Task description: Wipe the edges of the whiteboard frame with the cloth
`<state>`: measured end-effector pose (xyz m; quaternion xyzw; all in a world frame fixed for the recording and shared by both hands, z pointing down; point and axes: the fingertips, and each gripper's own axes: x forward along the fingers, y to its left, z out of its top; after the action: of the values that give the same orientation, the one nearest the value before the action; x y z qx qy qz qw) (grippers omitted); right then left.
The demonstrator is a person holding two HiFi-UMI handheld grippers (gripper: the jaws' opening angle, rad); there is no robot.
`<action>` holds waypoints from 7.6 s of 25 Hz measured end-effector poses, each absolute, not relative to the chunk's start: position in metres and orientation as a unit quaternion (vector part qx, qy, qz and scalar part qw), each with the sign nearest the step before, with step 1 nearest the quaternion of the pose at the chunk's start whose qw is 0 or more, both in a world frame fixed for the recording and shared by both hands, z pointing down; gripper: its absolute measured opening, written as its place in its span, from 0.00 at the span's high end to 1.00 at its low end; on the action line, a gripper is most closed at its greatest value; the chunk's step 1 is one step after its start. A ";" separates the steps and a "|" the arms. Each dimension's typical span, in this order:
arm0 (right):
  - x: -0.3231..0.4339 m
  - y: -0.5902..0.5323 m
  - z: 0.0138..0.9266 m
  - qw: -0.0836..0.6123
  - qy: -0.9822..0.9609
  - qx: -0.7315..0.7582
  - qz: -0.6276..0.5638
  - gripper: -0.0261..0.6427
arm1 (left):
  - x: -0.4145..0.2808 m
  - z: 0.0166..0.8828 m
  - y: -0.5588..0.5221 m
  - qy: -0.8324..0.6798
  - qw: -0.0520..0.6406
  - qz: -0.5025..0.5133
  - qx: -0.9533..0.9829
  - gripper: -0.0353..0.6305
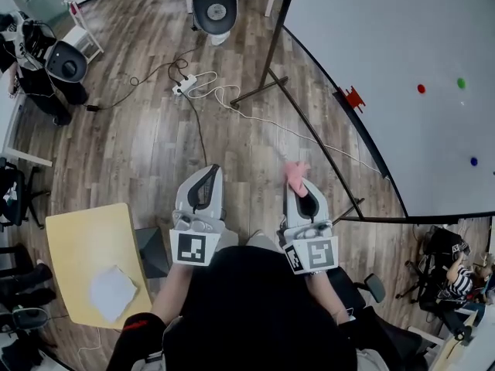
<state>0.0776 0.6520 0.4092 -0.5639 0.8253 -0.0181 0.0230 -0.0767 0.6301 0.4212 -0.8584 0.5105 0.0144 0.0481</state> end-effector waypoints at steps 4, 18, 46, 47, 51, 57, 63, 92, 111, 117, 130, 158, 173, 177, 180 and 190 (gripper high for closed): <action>0.057 0.651 0.407 0.032 0.821 -0.570 -0.010 0.92 | -0.100 0.420 0.630 0.508 0.059 0.025 -0.859 0.94; 0.019 0.616 0.409 0.035 0.830 -0.557 -0.009 0.92 | -0.141 0.420 0.601 0.523 0.064 0.025 -0.850 0.94; 0.064 0.381 0.421 0.037 0.872 -0.487 -0.022 0.92 | -0.068 0.419 0.397 0.554 0.089 0.006 -0.828 0.94; 0.068 0.375 0.421 0.039 0.874 -0.483 -0.022 0.92 | -0.063 0.418 0.392 0.556 0.092 0.006 -0.826 0.94; 0.086 0.358 0.421 0.043 0.878 -0.475 -0.019 0.92 | -0.048 0.414 0.377 0.563 0.102 0.003 -0.820 0.94; 0.112 0.348 0.415 0.053 0.871 -0.488 -0.013 0.92 | -0.030 0.410 0.357 0.561 0.097 -0.001 -0.822 0.94; 0.142 0.339 0.420 0.050 0.860 -0.508 -0.012 0.92 | -0.009 0.407 0.335 0.557 0.096 0.018 -0.825 0.94; 0.188 0.206 0.421 0.024 0.802 -0.597 0.005 0.92 | 0.026 0.407 0.168 0.486 0.100 0.035 -0.867 0.94; 0.155 0.082 0.380 -0.024 0.706 -0.708 0.014 0.92 | 0.022 0.364 -0.003 0.343 0.082 0.072 -0.933 0.94; 0.160 0.054 0.379 -0.037 0.673 -0.739 0.010 0.92 | 0.037 0.364 -0.038 0.297 0.074 0.074 -0.949 0.94; 0.153 -0.018 0.382 -0.064 0.620 -0.782 0.029 0.92 | 0.056 0.363 -0.105 0.205 0.088 0.076 -0.972 0.94; 0.169 -0.099 0.233 -0.125 0.573 -0.797 0.144 0.92 | 0.087 0.244 -0.155 0.128 0.163 0.160 -0.965 0.94; 0.161 -0.127 0.134 -0.163 0.561 -0.775 0.242 0.92 | 0.092 0.164 -0.165 0.130 0.186 0.191 -0.955 0.94; 0.154 -0.131 0.101 -0.165 0.553 -0.775 0.259 0.92 | 0.084 0.132 -0.166 0.130 0.215 0.207 -0.946 0.94; 0.148 -0.133 0.074 -0.165 0.544 -0.772 0.284 0.92 | 0.078 0.108 -0.169 0.131 0.230 0.225 -0.938 0.94; 0.140 -0.149 0.003 -0.173 0.521 -0.762 0.342 0.92 | 0.077 0.054 -0.172 0.125 0.257 0.245 -0.926 0.94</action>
<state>0.1398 -0.1493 0.0028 -0.7624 0.5214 0.3420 -0.1728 0.0768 -0.1718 0.0543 -0.9264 0.1247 0.2447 0.2575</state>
